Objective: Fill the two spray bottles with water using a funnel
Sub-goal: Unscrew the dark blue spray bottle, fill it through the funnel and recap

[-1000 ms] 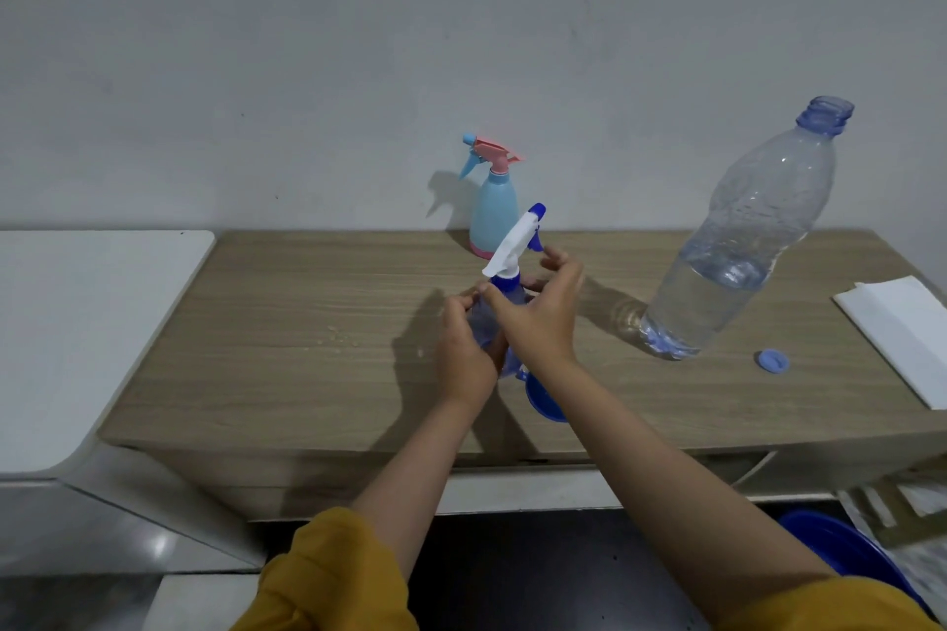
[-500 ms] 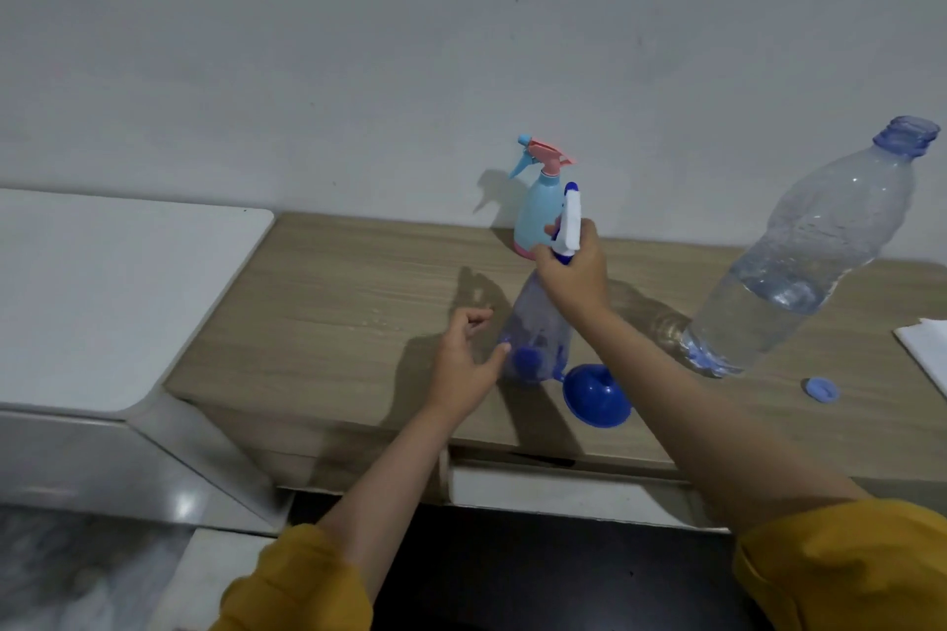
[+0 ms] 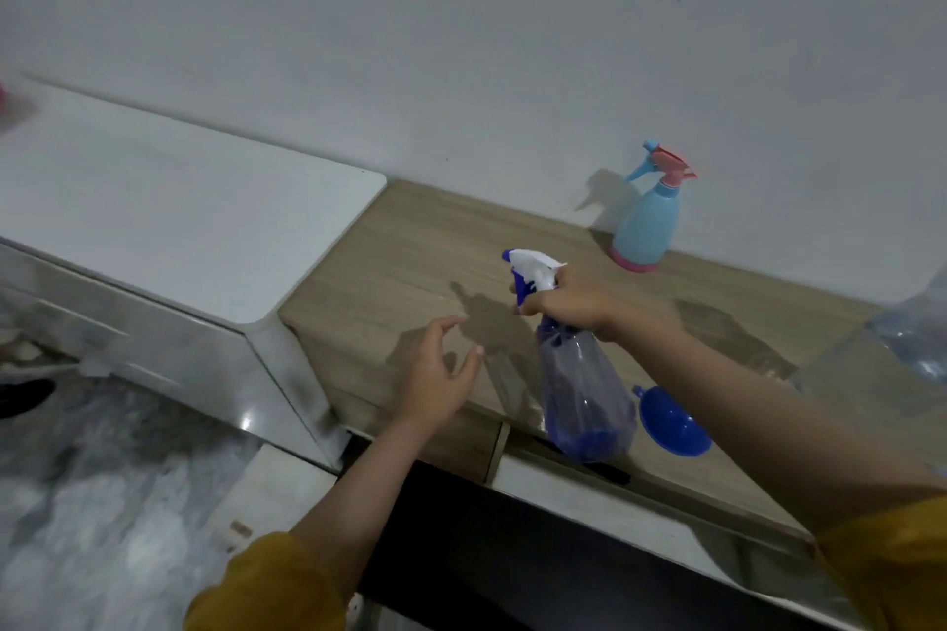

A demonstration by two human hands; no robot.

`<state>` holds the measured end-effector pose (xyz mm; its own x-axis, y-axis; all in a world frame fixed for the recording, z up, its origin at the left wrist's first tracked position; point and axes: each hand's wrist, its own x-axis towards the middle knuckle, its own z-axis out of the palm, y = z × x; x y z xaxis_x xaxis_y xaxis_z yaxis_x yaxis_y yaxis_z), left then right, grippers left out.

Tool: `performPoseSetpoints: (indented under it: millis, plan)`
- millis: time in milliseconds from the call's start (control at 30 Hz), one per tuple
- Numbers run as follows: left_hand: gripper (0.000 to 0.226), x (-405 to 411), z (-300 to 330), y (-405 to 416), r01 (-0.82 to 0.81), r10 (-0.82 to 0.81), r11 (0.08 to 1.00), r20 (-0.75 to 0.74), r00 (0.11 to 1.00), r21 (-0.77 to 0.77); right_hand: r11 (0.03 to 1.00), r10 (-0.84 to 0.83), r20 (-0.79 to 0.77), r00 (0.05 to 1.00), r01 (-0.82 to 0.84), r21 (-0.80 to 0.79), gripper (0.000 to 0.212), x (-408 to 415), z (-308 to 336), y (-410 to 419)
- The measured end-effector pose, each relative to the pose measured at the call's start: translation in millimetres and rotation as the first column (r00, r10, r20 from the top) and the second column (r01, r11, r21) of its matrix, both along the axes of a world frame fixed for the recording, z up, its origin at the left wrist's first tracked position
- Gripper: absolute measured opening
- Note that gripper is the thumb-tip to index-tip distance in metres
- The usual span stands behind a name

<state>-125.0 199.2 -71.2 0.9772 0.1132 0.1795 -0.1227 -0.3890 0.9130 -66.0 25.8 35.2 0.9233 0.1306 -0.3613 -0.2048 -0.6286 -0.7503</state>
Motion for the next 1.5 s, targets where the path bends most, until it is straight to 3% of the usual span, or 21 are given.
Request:
performPoseSetpoints:
  millis: [200,367,533,600,667,733,867,1167,1300,1500]
  plan:
    - [0.048,-11.7,-11.3,26.5,-0.074,0.077,0.994,-0.032,0.997,0.084,0.989,0.114,-0.086,0.990,-0.121,-0.082,0.028,-5.4,-10.4,21.5]
    - [0.053,-19.8,-15.2,32.4,-0.098,0.104,0.986,-0.041,0.994,0.133,0.986,0.141,-0.165,0.976,-0.153,-0.065,0.020,-11.0,-14.1,25.2]
    - [0.061,-17.9,-16.4,32.5,-0.096,0.100,0.960,0.000,0.995,0.262,0.964,0.153,-0.140,0.978,-0.179,-0.199,0.018,-18.3,-17.9,18.8]
    - [0.065,-16.8,-16.3,31.3,-0.103,0.109,0.955,-0.006,0.994,0.279,0.954,0.192,-0.132,0.972,-0.217,-0.206,0.034,-18.5,-20.4,16.7]
    - [0.069,-16.0,-15.7,29.6,-0.095,0.106,0.955,-0.025,0.994,0.281,0.956,0.197,-0.122,0.973,-0.218,-0.198,0.037,-17.5,-18.4,14.9]
    - [0.073,-14.0,-16.5,28.6,-0.095,0.108,0.954,-0.032,0.994,0.285,0.969,0.170,-0.115,0.979,-0.188,-0.163,0.018,-16.3,-14.2,13.6]
    - [0.069,-10.4,-15.0,25.1,-0.087,0.100,0.955,-0.031,0.995,0.284,0.980,0.104,-0.112,0.988,-0.121,-0.160,0.036,-14.5,-14.7,10.3]
    - [0.067,-5.3,-17.2,19.3,-0.060,0.075,0.954,-0.042,0.996,0.293,0.971,0.177,-0.156,0.972,-0.199,-0.134,0.040,-12.4,-13.4,1.4]
    - [0.068,-5.8,-17.1,16.5,-0.029,0.042,0.957,-0.041,0.998,0.290,0.973,0.117,-0.149,0.982,-0.144,-0.183,0.033,-14.6,-18.1,-1.5]
    - [0.067,-10.1,-9.5,0.8,0.015,-0.012,0.975,-0.014,1.000,0.222,0.995,0.080,-0.052,0.995,-0.083,-0.052,0.035,-17.7,-14.2,-10.2]
